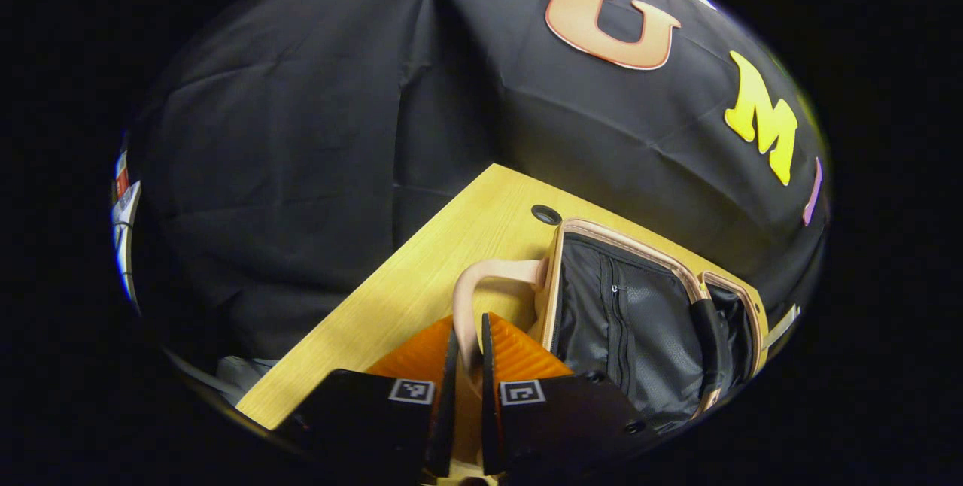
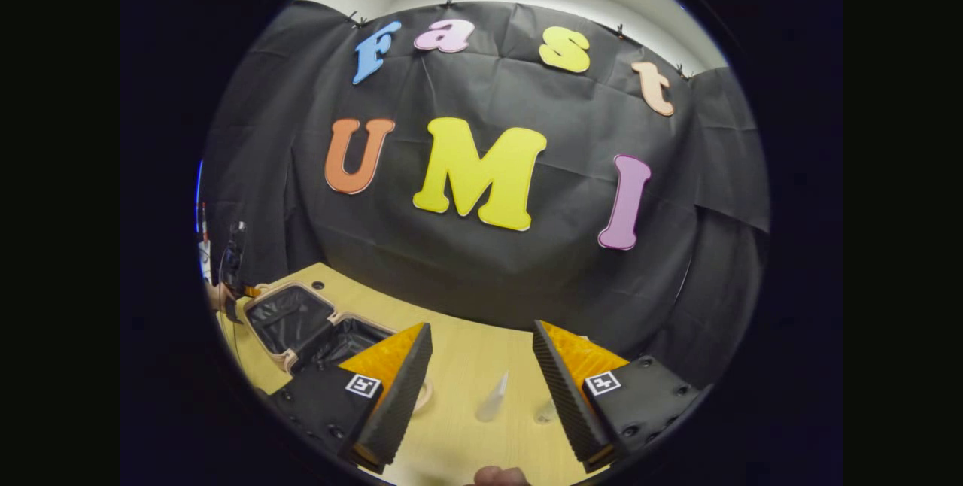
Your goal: First open the suitcase, pack the skin care products into it, and then close the suitcase.
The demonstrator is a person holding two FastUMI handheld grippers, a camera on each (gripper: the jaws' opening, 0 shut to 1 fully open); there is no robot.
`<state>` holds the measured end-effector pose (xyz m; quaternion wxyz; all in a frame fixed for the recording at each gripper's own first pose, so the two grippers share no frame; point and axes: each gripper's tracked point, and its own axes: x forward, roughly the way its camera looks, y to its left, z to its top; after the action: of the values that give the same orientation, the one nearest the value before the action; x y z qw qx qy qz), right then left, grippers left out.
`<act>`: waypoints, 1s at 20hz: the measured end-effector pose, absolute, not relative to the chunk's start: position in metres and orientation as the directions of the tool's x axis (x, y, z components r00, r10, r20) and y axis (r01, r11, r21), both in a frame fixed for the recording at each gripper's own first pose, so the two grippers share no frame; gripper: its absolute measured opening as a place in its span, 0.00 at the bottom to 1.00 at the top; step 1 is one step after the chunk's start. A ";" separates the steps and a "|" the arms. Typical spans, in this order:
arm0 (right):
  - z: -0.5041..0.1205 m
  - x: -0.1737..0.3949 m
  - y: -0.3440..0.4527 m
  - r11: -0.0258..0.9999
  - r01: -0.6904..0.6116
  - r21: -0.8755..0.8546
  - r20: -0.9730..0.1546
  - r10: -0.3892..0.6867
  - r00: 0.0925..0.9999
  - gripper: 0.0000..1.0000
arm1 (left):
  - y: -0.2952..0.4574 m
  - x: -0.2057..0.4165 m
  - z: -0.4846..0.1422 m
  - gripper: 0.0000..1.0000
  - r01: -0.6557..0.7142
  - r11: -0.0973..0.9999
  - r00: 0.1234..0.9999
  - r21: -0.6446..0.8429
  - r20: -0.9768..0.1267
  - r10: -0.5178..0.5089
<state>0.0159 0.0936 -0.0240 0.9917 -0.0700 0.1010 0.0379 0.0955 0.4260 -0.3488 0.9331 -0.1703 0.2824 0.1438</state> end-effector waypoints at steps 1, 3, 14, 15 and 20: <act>-0.027 0.016 0.095 0.987 -0.095 -0.127 -0.210 0.067 0.975 0.80 | 0.427 0.091 -0.340 0.21 -0.363 0.905 0.803 -0.221 -0.567 0.183; -0.031 0.016 0.094 0.989 -0.103 -0.108 -0.209 0.079 0.975 0.80 | 0.422 0.088 -0.308 0.58 -0.341 0.921 0.826 -0.186 -0.526 0.200; -0.049 0.019 -0.009 0.997 -0.069 0.028 -0.182 0.073 0.981 0.80 | 0.138 0.082 -0.110 0.98 -0.117 0.989 0.968 -0.095 -0.234 0.092; -0.052 0.016 -0.021 0.997 -0.068 0.033 -0.186 0.073 0.980 0.80 | 0.102 0.079 -0.109 0.98 -0.091 0.989 0.971 -0.119 -0.233 0.061; -0.069 0.004 -0.084 0.999 -0.050 0.011 -0.209 0.051 0.977 0.81 | -0.047 0.067 -0.130 0.98 0.055 0.987 0.962 -0.153 -0.257 -0.093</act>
<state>0.0041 -0.0835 -0.0691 0.9941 0.0031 0.1051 0.0253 0.0666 -0.0474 -0.1295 0.9878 -0.0722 0.1327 -0.0373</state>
